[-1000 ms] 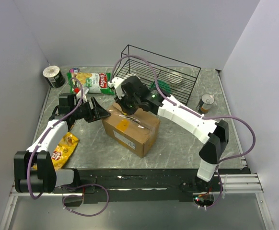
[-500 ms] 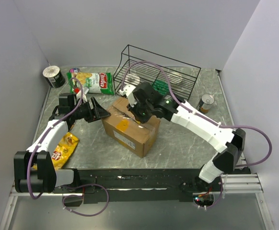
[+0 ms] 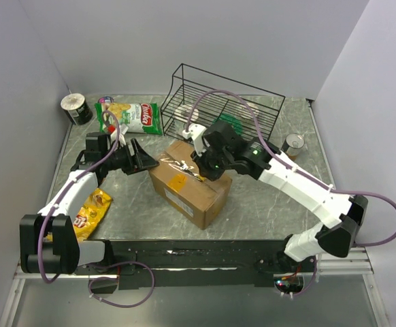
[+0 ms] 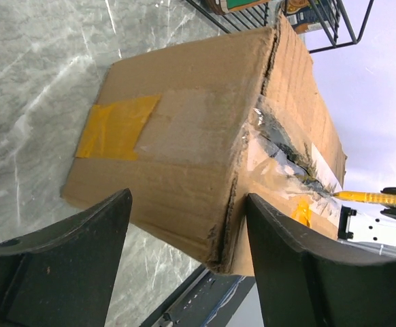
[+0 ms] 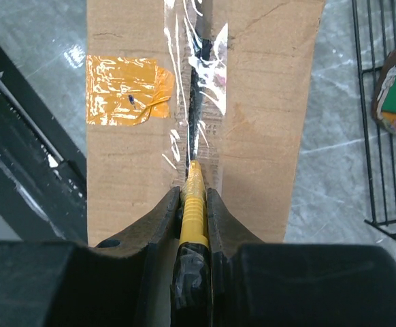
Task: Unpack the express box
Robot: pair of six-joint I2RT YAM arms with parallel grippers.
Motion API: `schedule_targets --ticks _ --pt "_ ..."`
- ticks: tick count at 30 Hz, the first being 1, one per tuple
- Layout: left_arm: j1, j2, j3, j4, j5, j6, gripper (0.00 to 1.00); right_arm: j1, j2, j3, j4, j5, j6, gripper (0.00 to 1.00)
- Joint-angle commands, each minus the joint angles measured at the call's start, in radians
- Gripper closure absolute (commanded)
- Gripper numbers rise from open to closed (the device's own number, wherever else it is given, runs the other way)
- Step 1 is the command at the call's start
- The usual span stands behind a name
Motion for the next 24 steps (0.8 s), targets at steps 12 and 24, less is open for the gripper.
schedule_targets --ticks 12,24 --pt "-0.018 -0.058 0.066 0.083 0.151 0.094 0.14 -0.023 -0.022 0.026 -0.087 0.051 -0.127 1.00" --pt "0.014 -0.240 -0.044 0.031 0.084 0.145 0.15 -0.021 0.361 0.441 0.059 -0.036 -0.278 1.00"
